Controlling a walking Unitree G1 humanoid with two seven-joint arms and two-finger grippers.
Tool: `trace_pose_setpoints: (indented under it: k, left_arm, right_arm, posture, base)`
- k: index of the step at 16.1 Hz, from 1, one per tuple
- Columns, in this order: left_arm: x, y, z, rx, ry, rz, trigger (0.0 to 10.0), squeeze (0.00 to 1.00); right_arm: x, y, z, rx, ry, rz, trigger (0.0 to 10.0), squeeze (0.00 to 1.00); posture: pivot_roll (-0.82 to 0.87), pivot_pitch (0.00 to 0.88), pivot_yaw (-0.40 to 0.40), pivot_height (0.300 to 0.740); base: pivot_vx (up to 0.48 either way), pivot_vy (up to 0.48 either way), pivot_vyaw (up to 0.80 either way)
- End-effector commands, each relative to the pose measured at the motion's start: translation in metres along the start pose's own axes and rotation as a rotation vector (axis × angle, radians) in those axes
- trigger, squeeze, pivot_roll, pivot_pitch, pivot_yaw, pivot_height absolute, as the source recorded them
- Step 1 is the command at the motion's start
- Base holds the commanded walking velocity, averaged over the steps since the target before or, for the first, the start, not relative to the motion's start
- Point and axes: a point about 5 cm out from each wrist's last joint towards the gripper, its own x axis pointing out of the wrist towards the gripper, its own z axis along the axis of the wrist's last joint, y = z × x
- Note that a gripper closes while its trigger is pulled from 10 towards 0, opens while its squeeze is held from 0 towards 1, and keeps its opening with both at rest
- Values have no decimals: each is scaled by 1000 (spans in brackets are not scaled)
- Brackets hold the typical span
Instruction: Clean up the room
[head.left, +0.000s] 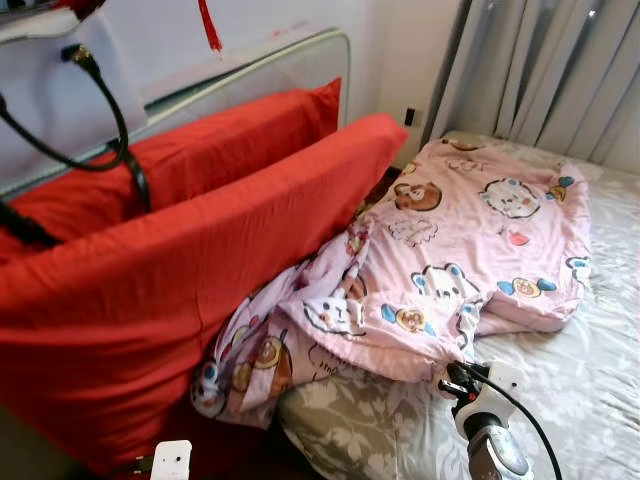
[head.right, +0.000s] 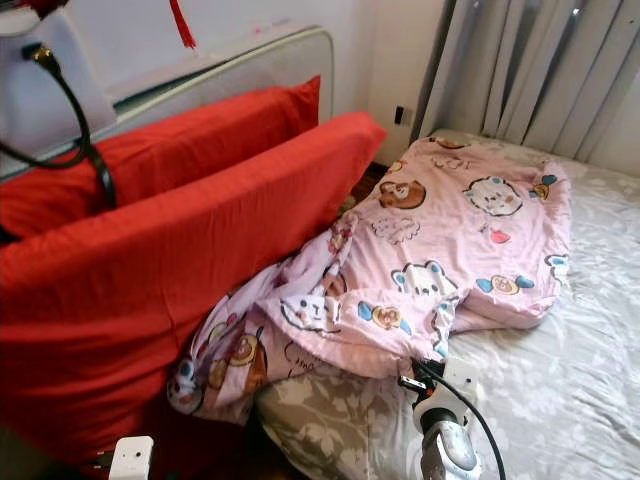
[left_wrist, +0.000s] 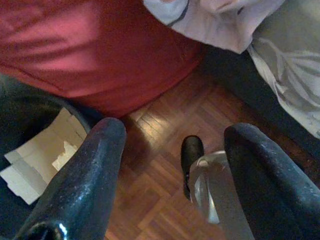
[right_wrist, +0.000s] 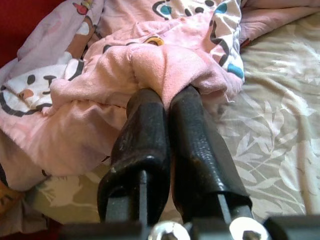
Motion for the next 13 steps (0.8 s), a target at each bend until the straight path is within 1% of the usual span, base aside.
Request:
trace_pose_setpoints:
  k: [1, 6, 10, 12, 13]
  left_arm:
    - [-1, 3, -4, 19, 13, -1, 10000, 0]
    - [-1, -1, -1, 23, -5, -10, 10000, 0]
    - [-1, -2, -1, 24, -9, -11, 10000, 0]
    - [-1, -2, 0, 25, -12, -11, 10000, 0]
    - [0, -3, 1, 27, -18, -12, 10000, 0]
  right_arm:
    - [1, 2, 2, -9, -16, 4, 10000, 0]
    - [1, 3, 2, -15, -16, 8, 10000, 0]
    - [2, -1, 8, -17, -43, -15, 10000, 0]
    - [3, -4, 13, -26, -71, -35, 10000, 0]
    - [3, -8, 20, -26, -113, -74, 10000, 0]
  posture:
    - [10, 0, -10, 740]
    - [10, 0, -12, 740]
    - [12, 0, -14, 740]
    - [11, 0, -16, 740]
    - [12, 0, -18, 740]
  base:
    - [-292, 0, 0]
    - [-294, 0, 0]
    - [-292, 0, 0]
    - [-292, 0, 0]
    - [-281, 0, 0]
